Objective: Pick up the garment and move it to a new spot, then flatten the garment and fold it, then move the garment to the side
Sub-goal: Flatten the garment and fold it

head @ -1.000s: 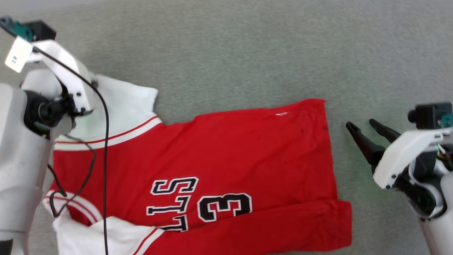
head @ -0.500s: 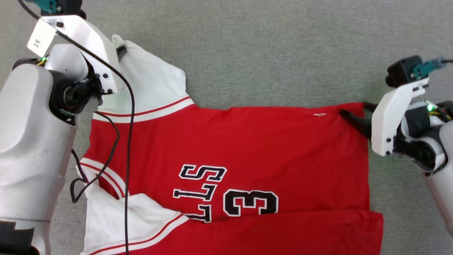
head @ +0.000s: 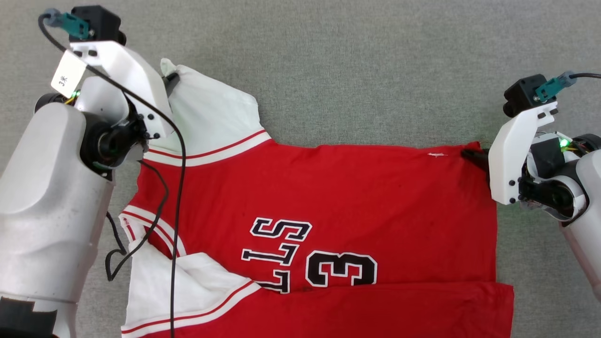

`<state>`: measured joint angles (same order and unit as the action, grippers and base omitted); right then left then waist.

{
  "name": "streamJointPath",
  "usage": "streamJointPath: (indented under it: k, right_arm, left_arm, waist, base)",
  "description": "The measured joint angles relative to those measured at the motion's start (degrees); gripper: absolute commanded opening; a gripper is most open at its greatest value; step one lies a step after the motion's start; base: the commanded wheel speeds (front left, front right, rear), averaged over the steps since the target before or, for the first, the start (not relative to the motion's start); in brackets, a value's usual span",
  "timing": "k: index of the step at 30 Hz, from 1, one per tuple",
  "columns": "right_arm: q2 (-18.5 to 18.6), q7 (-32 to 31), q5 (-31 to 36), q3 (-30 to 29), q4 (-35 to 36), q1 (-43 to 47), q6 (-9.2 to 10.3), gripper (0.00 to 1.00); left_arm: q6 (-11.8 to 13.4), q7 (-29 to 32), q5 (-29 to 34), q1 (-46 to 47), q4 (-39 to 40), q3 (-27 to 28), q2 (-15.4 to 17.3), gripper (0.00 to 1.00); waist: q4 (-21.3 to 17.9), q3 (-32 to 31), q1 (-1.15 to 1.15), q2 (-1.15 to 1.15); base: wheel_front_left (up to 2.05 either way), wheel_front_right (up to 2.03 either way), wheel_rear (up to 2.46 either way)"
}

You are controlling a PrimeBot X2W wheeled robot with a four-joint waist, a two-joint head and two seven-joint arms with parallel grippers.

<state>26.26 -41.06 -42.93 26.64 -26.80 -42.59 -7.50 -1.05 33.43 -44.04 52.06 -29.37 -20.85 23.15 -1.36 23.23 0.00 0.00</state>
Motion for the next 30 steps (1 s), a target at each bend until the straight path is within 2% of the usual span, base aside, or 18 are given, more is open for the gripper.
streamJointPath:
  k: [7, 13, 23, 30]
  right_arm:
    - [0.97, 7.35, 1.23, -1.55, 3.96, 1.34, 0.00, 0.00]
    - [1.42, 9.33, 2.15, -3.37, 6.83, 9.66, 0.00, 0.00]
    - [-1.37, 13.49, 4.08, -8.32, 10.28, 25.00, 0.00, 0.00]
    - [-5.31, 16.66, 4.57, -13.48, 9.96, 33.88, -0.01, 0.00]
  left_arm:
    - [-0.38, -4.98, -2.86, -5.98, 1.96, 3.79, 1.24, 0.00]
    - [1.33, -8.87, -4.98, -16.60, 7.75, 6.94, 2.61, 0.00]
    - [6.99, -12.44, -6.67, -38.94, 19.18, 10.03, 3.67, 0.00]
    - [10.42, -13.57, -7.71, -51.55, 25.08, 10.60, 2.61, 0.00]
  waist:
    - [-0.25, -4.17, 0.00, 0.00]
    - [-0.24, -8.93, 0.00, 0.00]
    - [0.34, -15.61, -0.01, 0.00]
    - [0.27, -17.52, -0.01, 0.00]
  base:
    - [0.00, 0.00, 0.00]
    - [0.00, 0.00, 0.00]
    - [0.00, 0.00, 0.00]
    - [0.00, 0.00, 0.00]
